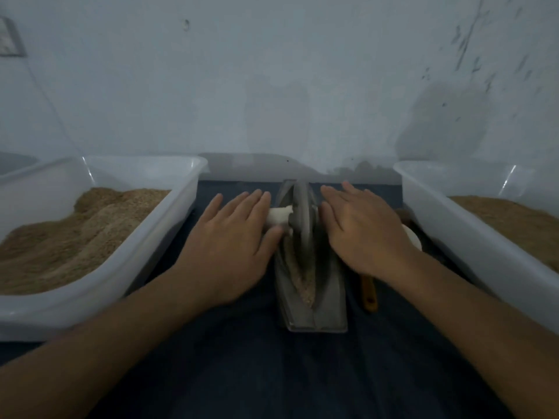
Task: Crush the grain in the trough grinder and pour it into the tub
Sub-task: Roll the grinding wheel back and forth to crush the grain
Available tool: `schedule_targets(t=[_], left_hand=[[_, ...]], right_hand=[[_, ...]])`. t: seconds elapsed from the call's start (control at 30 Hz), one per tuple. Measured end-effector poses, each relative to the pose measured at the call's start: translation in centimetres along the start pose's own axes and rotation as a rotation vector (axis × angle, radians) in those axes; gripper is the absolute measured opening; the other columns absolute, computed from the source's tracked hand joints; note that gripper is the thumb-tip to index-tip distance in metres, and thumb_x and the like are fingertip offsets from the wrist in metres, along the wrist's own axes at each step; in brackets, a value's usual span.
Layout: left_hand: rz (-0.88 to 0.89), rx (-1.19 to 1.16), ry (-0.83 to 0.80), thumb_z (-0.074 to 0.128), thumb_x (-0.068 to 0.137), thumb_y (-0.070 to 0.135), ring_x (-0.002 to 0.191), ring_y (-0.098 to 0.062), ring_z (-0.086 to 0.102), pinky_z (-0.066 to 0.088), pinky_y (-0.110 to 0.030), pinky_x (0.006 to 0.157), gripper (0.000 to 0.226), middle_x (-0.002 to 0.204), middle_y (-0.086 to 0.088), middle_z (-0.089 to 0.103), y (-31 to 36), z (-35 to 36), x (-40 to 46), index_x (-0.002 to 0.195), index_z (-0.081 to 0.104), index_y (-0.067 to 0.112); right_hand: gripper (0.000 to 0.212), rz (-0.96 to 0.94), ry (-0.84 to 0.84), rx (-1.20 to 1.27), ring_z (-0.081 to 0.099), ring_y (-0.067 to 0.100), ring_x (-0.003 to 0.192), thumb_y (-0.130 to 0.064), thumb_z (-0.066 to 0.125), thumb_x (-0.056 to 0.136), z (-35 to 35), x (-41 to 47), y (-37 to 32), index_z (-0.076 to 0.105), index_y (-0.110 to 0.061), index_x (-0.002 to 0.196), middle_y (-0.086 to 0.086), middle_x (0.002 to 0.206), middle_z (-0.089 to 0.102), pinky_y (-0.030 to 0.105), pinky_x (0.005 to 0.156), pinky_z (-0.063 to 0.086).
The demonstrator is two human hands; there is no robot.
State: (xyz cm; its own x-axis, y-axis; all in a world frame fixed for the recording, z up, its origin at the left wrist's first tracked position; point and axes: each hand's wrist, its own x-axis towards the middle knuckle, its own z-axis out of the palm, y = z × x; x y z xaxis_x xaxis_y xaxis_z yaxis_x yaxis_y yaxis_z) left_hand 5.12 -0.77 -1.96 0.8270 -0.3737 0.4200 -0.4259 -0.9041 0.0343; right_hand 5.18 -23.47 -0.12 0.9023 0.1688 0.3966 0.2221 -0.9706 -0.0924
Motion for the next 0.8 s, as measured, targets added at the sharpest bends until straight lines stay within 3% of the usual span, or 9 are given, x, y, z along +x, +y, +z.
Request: schedule_targets(t=[0.1,0.2,0.33,0.4,0.43,0.5,0.53,0.67,0.8], left_hand=[[-0.089,0.028,-0.045,0.005,0.100,0.057,0.138,-0.026,0.047,0.031,-0.054,0.117,0.072,0.149,-0.003,0.053,-0.2,1.0,5.9,0.143,0.050,0.021],[-0.124,0.077,-0.139,0.004,0.100,0.053,0.111,-0.033,0.059,0.042,-0.055,0.097,0.061,0.119,-0.008,0.062,-0.7,1.3,9.8,0.115,0.054,0.022],[-0.111,0.032,-0.137,0.013,0.105,0.046,0.104,-0.032,0.059,0.042,-0.047,0.082,0.039,0.110,-0.004,0.060,-1.2,1.3,7.9,0.101,0.046,0.025],[-0.101,0.069,-0.083,0.008,0.103,0.049,0.106,-0.029,0.059,0.045,-0.045,0.085,0.044,0.112,0.000,0.059,-0.5,1.2,5.2,0.102,0.046,0.026],[-0.103,0.066,-0.056,0.005,0.101,0.051,0.112,-0.026,0.059,0.045,-0.045,0.092,0.055,0.120,0.001,0.061,-0.1,1.0,3.7,0.112,0.052,0.025],[-0.082,0.018,0.022,0.007,0.102,0.056,0.128,-0.020,0.054,0.040,-0.048,0.109,0.067,0.142,0.004,0.058,0.9,0.0,0.3,0.140,0.051,0.023],[-0.052,0.009,0.059,0.010,0.104,0.058,0.133,-0.018,0.051,0.038,-0.049,0.113,0.067,0.147,0.004,0.054,1.3,-0.5,-1.2,0.147,0.048,0.022],[0.055,0.033,0.140,0.018,0.107,0.057,0.133,-0.018,0.051,0.041,-0.052,0.112,0.064,0.146,0.004,0.055,1.5,-1.4,-4.5,0.149,0.046,0.018],[-0.007,0.012,0.045,0.010,0.104,0.061,0.130,-0.018,0.053,0.039,-0.049,0.111,0.071,0.143,0.003,0.058,1.3,-0.8,-1.0,0.146,0.049,0.020]], right_hand=[[0.041,0.107,-0.041,-0.007,0.055,0.033,0.120,-0.036,0.020,0.110,0.4,4.9,0.6,0.055,-0.021,0.094,0.011,0.112,0.068,0.045,0.096,0.041],[0.032,0.185,-0.075,-0.020,0.053,0.035,0.119,-0.029,0.022,0.108,0.5,7.5,0.2,0.047,-0.026,0.088,0.008,0.113,0.068,0.049,0.095,0.043],[0.032,0.115,-0.042,-0.076,0.055,0.031,0.114,-0.034,0.024,0.106,0.6,6.3,-0.4,0.047,-0.031,0.084,0.004,0.106,0.068,0.049,0.093,0.041],[0.037,0.054,0.011,-0.063,0.056,0.029,0.116,-0.038,0.023,0.108,0.5,4.2,-0.2,0.056,-0.031,0.093,0.000,0.107,0.069,0.048,0.095,0.041],[0.041,0.038,0.020,-0.035,0.054,0.027,0.125,-0.039,0.022,0.109,0.4,2.9,-0.2,0.062,-0.029,0.108,-0.001,0.118,0.069,0.047,0.101,0.039],[0.051,0.008,0.026,0.002,0.038,0.021,0.147,-0.042,0.021,0.110,0.0,-0.2,-0.2,0.050,-0.022,0.148,-0.004,0.151,0.053,0.046,0.118,0.030],[0.055,-0.013,0.027,0.012,0.031,0.017,0.152,-0.043,0.020,0.110,-0.3,-1.7,-0.1,0.039,-0.022,0.157,-0.006,0.159,0.044,0.043,0.122,0.025],[0.060,-0.082,0.109,0.026,0.032,0.012,0.151,-0.047,0.019,0.107,-0.8,-5.3,0.1,0.034,-0.024,0.160,-0.010,0.158,0.043,0.035,0.121,0.021],[0.059,-0.039,0.048,0.010,0.033,0.019,0.151,-0.046,0.017,0.108,0.1,-2.4,0.1,0.039,-0.022,0.157,-0.004,0.158,0.046,0.044,0.123,0.026]])
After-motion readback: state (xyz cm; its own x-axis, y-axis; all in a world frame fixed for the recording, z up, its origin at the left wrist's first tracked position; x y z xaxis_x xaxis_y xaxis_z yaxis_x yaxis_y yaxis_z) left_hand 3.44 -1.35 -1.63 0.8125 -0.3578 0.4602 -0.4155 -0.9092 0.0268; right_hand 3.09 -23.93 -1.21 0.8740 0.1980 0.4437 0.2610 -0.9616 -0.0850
